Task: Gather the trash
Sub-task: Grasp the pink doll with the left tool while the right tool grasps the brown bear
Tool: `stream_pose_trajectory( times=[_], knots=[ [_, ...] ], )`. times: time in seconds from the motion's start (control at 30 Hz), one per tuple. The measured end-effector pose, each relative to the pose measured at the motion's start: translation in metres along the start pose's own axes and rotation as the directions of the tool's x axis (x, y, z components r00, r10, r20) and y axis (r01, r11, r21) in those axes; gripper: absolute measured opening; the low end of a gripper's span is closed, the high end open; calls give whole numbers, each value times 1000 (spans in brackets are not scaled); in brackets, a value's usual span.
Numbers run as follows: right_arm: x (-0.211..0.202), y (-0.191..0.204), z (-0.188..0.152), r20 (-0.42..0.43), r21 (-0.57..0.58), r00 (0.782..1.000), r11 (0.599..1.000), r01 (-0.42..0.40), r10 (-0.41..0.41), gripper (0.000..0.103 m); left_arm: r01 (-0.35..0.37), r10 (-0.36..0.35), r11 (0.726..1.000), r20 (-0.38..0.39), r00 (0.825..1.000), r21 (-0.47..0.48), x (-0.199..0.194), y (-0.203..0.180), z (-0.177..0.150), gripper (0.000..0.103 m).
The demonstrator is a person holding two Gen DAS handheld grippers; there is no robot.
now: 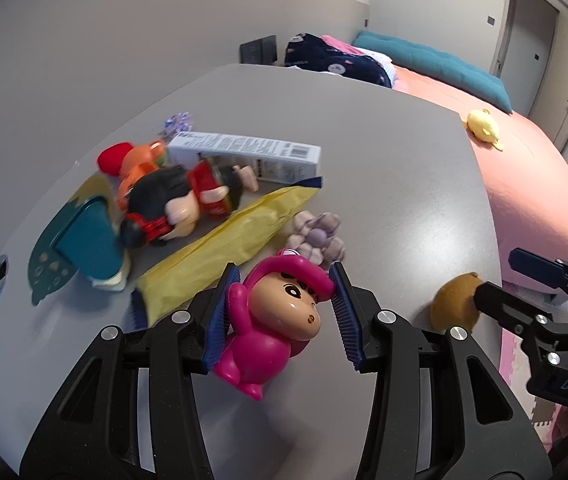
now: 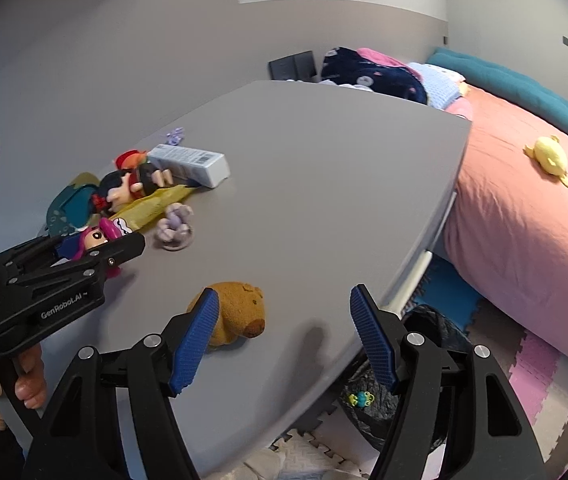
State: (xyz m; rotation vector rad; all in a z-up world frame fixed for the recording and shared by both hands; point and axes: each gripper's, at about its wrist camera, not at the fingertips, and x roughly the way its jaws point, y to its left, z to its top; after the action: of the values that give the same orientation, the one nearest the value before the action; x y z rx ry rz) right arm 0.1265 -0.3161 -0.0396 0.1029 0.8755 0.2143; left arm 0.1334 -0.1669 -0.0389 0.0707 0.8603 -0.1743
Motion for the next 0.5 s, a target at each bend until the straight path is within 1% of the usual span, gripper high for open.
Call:
stream_pose_trajectory(
  times=[0.17,0.3,0.37,0.47,0.5],
  knots=[
    [6,17,3,0,-28,1000,999,-25,25,69,-5,5,1000,5,1000,-19,-6,9,-3,46],
    [10,31,3,-8,-48,995,994,-96,95,69,-6,6,999,14,1000,-36,-12,18,-5,46],
    [13,40,2,-9,-66,994,992,-106,106,69,-14,15,999,18,1000,-42,-16,22,-6,46],
    [13,51,3,2,-84,988,984,-156,157,69,-22,24,998,23,999,-55,-21,31,-7,46],
    [14,55,2,-5,-99,988,983,-156,157,69,-26,27,998,21,999,-61,-21,34,-8,46]
  ],
)
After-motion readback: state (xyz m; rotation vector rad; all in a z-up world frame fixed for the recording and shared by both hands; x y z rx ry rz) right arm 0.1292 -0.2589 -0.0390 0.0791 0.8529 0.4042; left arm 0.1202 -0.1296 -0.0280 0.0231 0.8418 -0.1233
